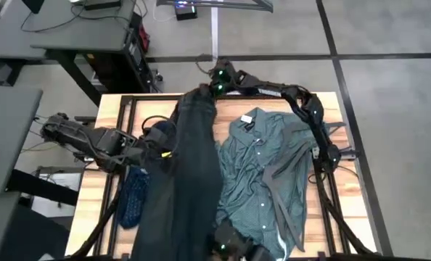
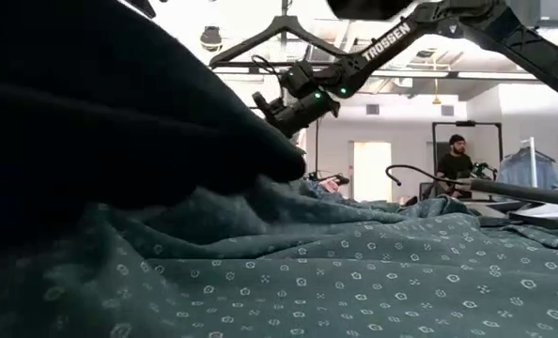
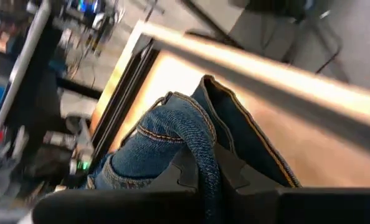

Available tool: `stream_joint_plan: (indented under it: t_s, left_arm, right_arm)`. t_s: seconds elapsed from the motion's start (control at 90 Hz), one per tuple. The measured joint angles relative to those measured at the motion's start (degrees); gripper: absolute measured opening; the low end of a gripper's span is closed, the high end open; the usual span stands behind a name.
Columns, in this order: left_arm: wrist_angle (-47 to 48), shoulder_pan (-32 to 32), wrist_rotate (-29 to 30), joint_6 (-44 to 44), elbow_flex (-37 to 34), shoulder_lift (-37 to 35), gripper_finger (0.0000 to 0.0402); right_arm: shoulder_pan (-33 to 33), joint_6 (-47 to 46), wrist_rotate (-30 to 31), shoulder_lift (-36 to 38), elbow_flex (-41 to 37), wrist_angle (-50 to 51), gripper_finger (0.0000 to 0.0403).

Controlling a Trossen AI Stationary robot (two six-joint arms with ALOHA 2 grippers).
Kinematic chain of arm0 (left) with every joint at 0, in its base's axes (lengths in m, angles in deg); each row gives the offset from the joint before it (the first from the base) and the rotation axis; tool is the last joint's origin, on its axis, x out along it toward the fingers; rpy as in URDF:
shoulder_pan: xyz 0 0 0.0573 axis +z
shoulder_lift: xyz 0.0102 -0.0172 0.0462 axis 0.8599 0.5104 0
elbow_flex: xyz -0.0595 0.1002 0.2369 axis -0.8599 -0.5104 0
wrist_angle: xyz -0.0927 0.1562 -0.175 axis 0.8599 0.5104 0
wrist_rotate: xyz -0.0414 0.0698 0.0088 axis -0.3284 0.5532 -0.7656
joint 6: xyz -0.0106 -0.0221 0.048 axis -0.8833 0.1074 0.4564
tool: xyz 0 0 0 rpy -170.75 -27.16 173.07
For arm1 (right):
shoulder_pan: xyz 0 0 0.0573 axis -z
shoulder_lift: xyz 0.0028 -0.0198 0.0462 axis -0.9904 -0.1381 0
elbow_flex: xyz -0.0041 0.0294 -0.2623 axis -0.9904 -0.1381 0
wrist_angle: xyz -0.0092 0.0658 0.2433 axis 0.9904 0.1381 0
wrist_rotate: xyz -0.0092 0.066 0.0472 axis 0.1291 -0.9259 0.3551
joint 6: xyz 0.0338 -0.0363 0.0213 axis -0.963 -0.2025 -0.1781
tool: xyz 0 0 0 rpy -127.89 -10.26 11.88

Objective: Hang clothes
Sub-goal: Hang the black pants on the rack

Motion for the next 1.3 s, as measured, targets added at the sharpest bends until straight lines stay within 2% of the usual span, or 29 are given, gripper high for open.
stream_joint_plan:
  t_s: [0.056,0.189,0.289,0.5,0.633,0.8,0.889,1.044,1.3]
  left_arm:
    - [0.04,0.41,-0.74,0.04,0.00,0.00,0.0106]
    - [0.02,1.09,-1.15,0.04,0.00,0.00,0.0106]
    - [0.02,1.82,-1.21,0.04,0.00,0.00,0.0106]
    - [0.00,2.75,-1.27,0.44,0.00,0.00,0.0106]
    - [0.00,3.42,-1.34,0.45,0.00,0.00,0.0106]
    - [-0.59,4.73,-1.42,0.43,0.00,0.00,0.0106]
    - [-2.41,6.22,-3.36,2.50,0.00,0.00,0.0106]
    - [-4.04,11.51,-12.52,12.17,-0.01,0.00,0.0114]
    - [-4.25,24.42,-19.43,30.06,-0.01,0.00,0.0165]
  right_arm:
    - [1.00,-1.11,-0.78,0.00,0.00,-0.20,0.0010]
    - [2.79,-1.36,-7.80,0.00,0.00,-3.58,0.0042]
    - [3.68,-1.49,-13.32,0.00,0.02,-6.51,0.0081]
    - [5.06,-1.09,-19.99,0.24,0.11,-9.29,0.0183]
    - [6.33,3.01,-23.20,0.24,0.11,-8.86,0.0224]
    - [6.92,2.74,-21.20,0.31,0.11,-7.56,0.0235]
    - [6.91,3.40,-19.77,0.33,0.11,-6.04,0.0235]
    - [7.14,7.57,-24.77,0.32,0.13,-3.34,0.0239]
    - [7.61,13.74,-25.83,1.72,0.22,-1.36,0.0243]
